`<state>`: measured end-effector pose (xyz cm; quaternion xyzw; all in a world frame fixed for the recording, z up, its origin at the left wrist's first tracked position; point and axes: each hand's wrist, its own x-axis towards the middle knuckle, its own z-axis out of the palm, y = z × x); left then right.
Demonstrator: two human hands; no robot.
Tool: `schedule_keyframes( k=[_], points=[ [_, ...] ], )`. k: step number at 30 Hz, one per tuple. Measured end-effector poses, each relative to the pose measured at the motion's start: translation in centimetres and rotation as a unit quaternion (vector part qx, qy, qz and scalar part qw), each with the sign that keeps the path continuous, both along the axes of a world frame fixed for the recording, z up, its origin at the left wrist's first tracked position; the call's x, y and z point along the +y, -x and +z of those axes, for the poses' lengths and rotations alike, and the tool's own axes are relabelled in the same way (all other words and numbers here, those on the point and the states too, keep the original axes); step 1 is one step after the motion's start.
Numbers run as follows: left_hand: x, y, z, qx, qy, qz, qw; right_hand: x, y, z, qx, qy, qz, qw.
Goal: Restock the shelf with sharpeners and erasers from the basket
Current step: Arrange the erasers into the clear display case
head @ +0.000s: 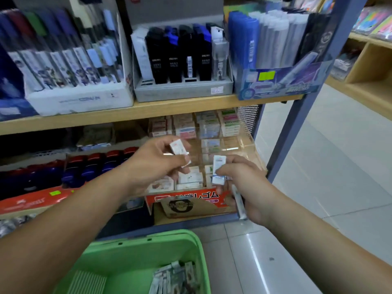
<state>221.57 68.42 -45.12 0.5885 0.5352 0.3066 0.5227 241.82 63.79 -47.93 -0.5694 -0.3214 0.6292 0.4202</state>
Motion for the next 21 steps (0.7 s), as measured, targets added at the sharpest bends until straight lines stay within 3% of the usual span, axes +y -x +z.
schedule_keyframes(
  k=[3, 7, 13, 17, 21],
  points=[
    [0.5, 4.0, -0.2, 0.127, -0.054, 0.052, 0.989, 0.4, 2.4, -0.1, -0.052, -0.039, 0.022, 0.998],
    [1.0, 7.4, -1.6, 0.159, -0.083, 0.107, 0.978, 1.1, 5.0, -0.8, -0.079, -0.079, 0.012, 0.994],
    [2.0, 6.8, -3.1, 0.231, -0.141, 0.011, 0.963, 2.4, 6.3, -1.8, -0.095, -0.099, -0.039, 0.99],
    [2.3, 6.4, -3.1, 0.349, -0.193, -0.052, 0.915, 2.5, 6.5, -1.7, -0.062, -0.087, -0.045, 0.993],
    [2.1, 7.0, -3.6, 0.413, -0.245, -0.081, 0.874, 2.4, 6.4, -1.4, -0.014, -0.047, -0.038, 0.998]
  ],
)
